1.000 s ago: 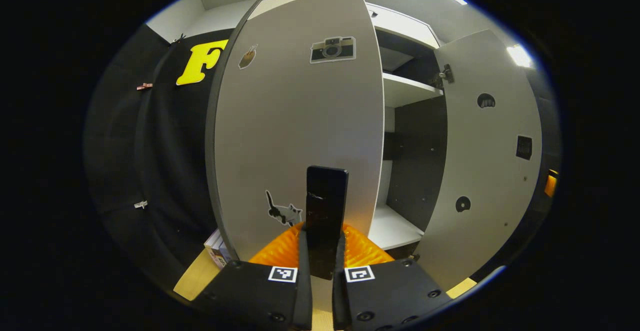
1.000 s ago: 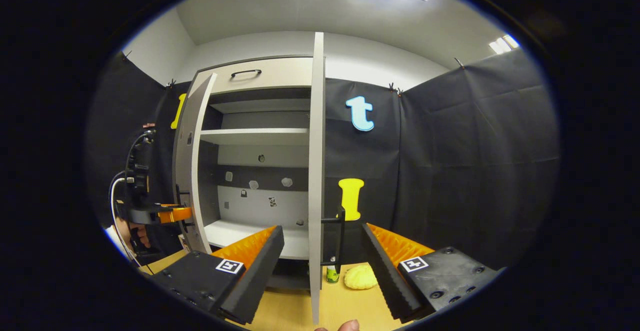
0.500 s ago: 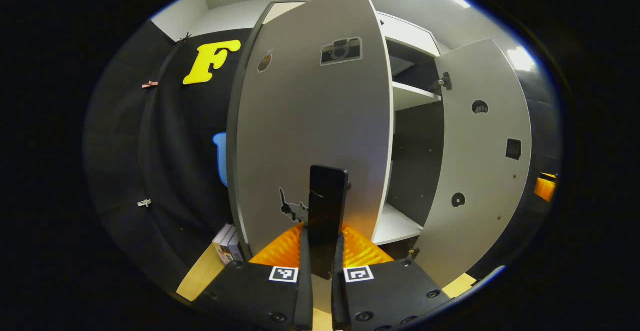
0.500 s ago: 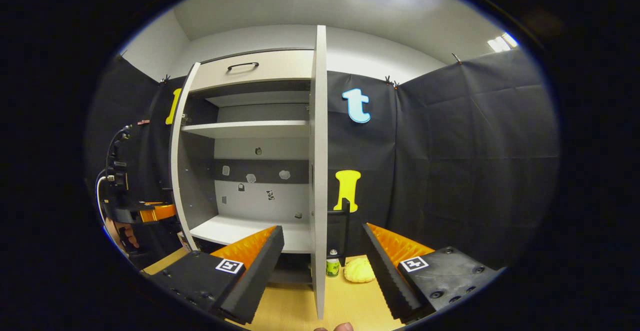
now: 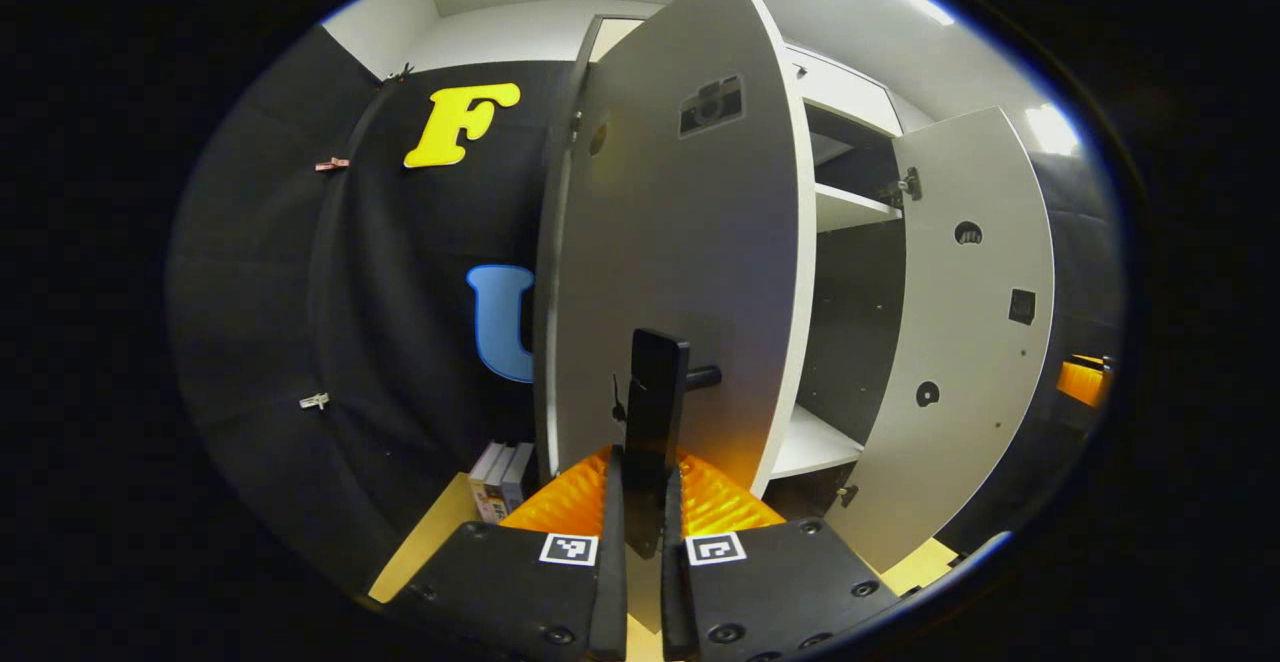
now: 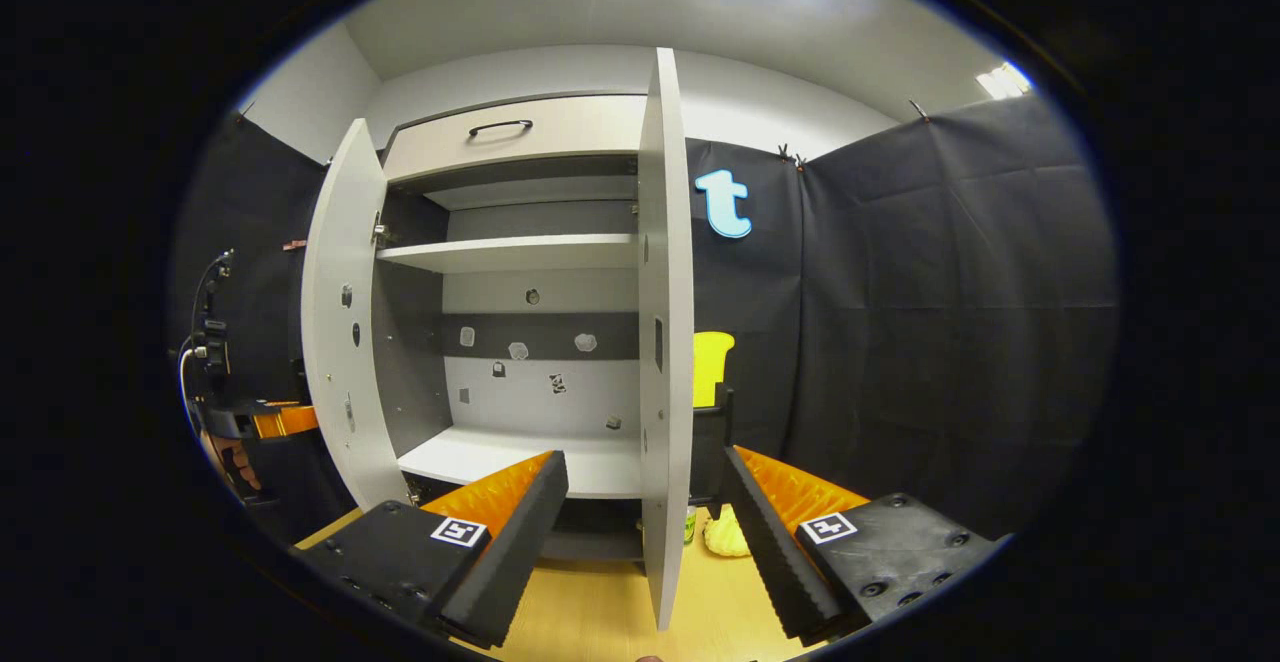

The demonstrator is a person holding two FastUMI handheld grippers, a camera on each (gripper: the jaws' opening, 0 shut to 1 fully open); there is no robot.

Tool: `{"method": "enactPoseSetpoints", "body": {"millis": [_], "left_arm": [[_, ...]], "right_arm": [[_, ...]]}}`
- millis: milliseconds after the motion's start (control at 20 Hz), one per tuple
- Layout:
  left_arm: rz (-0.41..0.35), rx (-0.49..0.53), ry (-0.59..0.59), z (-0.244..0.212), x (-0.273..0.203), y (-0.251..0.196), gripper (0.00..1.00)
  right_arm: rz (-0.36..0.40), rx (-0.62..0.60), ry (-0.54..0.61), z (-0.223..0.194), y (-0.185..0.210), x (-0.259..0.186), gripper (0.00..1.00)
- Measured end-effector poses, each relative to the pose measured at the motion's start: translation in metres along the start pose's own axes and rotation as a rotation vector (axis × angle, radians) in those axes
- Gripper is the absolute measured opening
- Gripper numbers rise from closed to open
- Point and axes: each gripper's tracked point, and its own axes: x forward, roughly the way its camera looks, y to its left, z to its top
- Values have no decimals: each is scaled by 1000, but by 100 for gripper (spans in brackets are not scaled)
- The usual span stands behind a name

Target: Open the right door of the double-door shoe cabinet with the right hand, and open the left door with the left hand.

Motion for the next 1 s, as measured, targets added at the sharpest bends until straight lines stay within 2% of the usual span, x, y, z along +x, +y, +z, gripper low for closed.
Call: {"method": "enactPoseSetpoints", "body": {"millis": [250,300,400,450,500,600,850,1000], "left_arm": [[45,26,-6,1,-15,33,15],[73,31,-7,-1,-20,47,14],[145,34,4,-6,-27,86,14],[167,2,0,-4,-31,104,9],[125,-70,4,-6,-32,101,6],[99,-145,-18,-4,-34,96,12],[166,-21,-31,3,-40,95,12],[189,11,-39,9,-45,93,12]], "right_arm": [[7,-1,11,-4,10,-7,98],[9,1,13,-4,12,-8,100],[9,6,16,-5,13,-11,98],[7,9,15,-5,12,-12,98],[6,12,12,-3,11,-13,100],[-1,16,5,-1,10,-14,98],[-7,17,7,-2,9,-16,98],[-3,15,11,-3,11,-17,98]]}}
